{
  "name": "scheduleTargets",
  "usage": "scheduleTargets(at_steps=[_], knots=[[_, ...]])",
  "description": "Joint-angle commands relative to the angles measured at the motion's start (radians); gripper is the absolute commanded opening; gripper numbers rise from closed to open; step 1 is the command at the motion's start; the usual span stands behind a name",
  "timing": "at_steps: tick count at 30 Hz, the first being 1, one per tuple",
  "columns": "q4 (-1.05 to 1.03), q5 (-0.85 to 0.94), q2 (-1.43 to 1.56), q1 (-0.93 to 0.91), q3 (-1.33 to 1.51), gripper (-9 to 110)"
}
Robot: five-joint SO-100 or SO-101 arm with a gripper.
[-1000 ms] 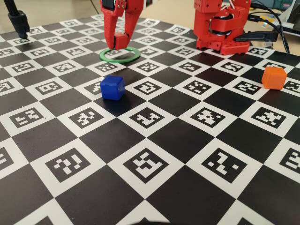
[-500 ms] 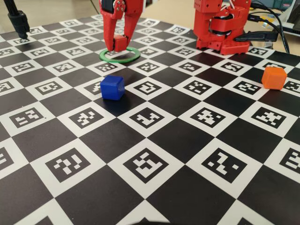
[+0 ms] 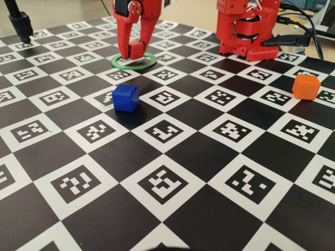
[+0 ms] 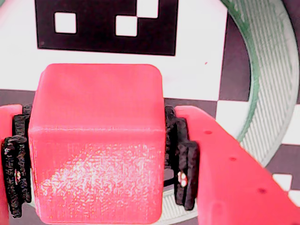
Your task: Grab the red cube then put it in the green circle then put the blue cube on top and finally the orange cube on top
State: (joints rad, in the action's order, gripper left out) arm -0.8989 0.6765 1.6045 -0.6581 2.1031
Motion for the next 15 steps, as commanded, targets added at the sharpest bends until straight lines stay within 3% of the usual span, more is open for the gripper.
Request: scheduleTargets(at_steps=[1, 15], knots=[[0.012, -0.003, 0.023, 0.006, -0.009, 7], [-0.028, 0.005, -0.003, -0.008, -0.051, 7]])
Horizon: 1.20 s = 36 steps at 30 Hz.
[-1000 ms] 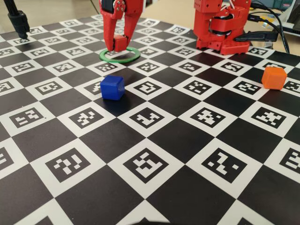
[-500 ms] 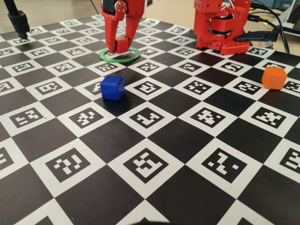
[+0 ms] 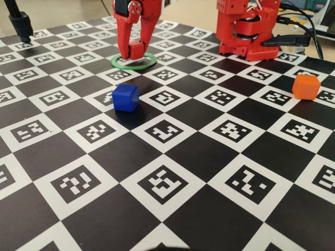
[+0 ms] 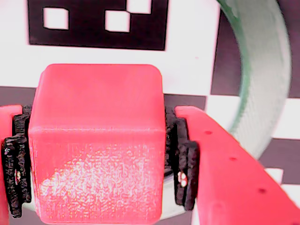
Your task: Grab the red cube then put it in the green circle then put the blue cube on top and finally the orange cube on top
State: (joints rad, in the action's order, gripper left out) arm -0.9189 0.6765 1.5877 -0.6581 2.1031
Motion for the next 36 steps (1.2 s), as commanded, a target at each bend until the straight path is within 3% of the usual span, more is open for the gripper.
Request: scheduleTargets(at_steps=[1, 36], knots=[[-0.011, 0.005, 0.011, -0.009, -0.055, 7], [-0.008, -0.029, 0.0, 0.02, -0.081, 7]])
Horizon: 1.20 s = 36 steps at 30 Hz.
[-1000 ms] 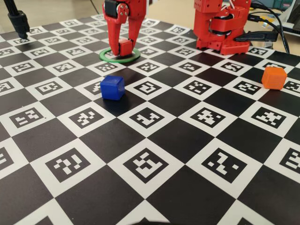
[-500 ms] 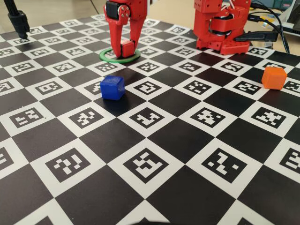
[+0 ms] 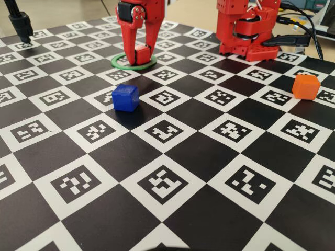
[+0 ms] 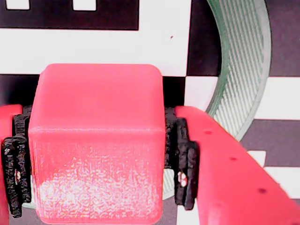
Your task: Grab the red cube then put it in the green circle then put the blue cube on top and finally the orange cube on top
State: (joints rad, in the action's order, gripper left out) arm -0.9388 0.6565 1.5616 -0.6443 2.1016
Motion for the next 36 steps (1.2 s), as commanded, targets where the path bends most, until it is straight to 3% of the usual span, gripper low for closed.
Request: scheduleTargets(at_steps=[1, 30, 36], knots=[[0.014, -0.006, 0.025, 0.003, -0.083, 7], [0.048, 0.009, -0.037, -0.031, -0.127, 7], [0.054, -0.003, -0.034, -0.034, -0.124, 14]])
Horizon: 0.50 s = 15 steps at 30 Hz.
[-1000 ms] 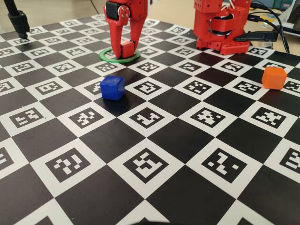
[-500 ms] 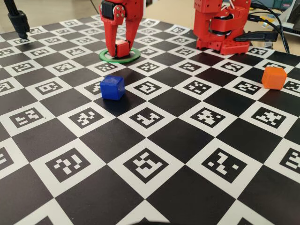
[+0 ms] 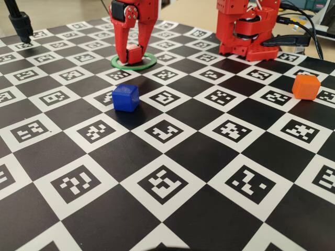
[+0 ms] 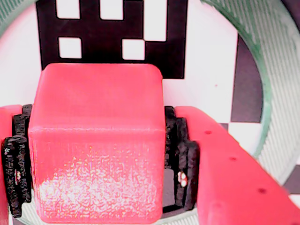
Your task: Grab the red cube then put it in the green circle then put the blue cube on top and finally the orange cube on top
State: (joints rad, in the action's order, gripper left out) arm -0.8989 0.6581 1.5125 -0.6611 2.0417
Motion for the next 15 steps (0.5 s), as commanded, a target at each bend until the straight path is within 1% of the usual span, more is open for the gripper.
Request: scheduleTargets(at_steps=[1, 6, 15], knots=[[0.015, -0.008, 0.015, -0.017, -0.064, 19], [0.014, -0.009, 0.015, -0.018, -0.063, 31], [0.002, -0.009, 0.017, -0.018, -0.063, 36]])
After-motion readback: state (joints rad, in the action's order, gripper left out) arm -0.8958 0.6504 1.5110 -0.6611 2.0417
